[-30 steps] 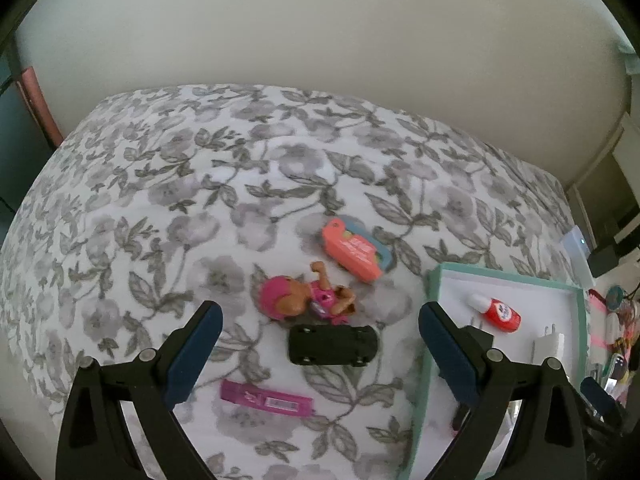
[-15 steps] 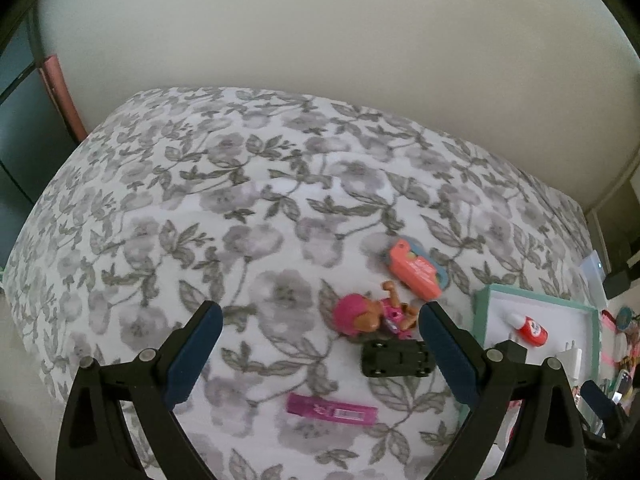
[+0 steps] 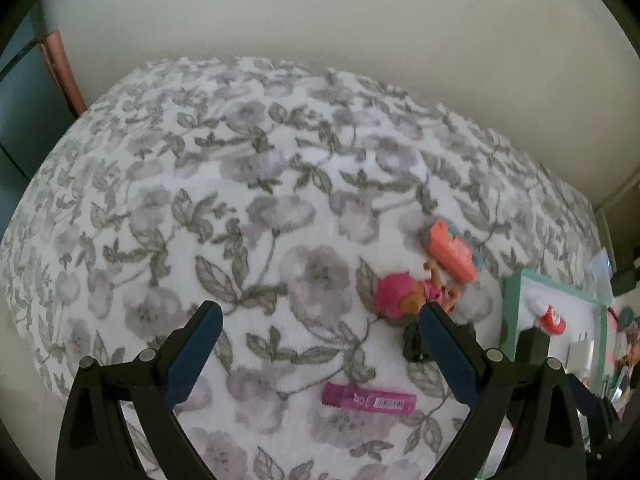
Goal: Organize rigid objects
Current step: 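Move both grippers back toward the remaining objects on the bed, then grasp the pink stick with left gripper while right grasps the black toy car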
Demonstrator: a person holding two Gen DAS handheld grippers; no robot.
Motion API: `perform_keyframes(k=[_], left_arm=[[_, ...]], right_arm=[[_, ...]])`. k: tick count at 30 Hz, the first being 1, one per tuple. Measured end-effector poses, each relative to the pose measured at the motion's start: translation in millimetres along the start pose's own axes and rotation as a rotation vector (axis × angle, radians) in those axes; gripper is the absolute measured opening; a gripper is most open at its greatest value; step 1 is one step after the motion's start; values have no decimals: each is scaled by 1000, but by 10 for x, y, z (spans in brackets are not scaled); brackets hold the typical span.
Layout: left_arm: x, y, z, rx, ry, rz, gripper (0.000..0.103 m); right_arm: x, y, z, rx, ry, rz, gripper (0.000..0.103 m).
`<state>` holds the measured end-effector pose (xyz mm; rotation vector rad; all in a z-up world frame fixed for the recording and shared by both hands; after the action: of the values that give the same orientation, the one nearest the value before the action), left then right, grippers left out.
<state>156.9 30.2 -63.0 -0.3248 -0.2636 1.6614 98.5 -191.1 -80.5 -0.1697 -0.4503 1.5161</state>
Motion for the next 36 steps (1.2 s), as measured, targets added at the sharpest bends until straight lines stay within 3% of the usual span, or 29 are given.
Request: perform_keyframes(k=[11,23,36], left_arm=[[-166,269,-303,121,32,-74,99],[-238,433,-490,219,100,-95,99],[-452,577,-702,295,87,-186,99]], right_arm=[[127,109,-171,56,30,39,103],[-57,136,-171,84,55,-12,103],[-181,126,-128,86,47,-48,103]])
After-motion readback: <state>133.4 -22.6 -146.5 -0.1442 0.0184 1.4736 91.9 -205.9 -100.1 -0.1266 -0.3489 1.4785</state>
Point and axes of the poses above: each gripper's, at about its wrist camera, not at the fingertips, and z roughly against the way its jaws point, x to its left, y to its underside, the point moved 2 cm from there along -z, roughly the way its jaws point, and after that the axes turned 4 degrees about x, right-handed, at the moved point
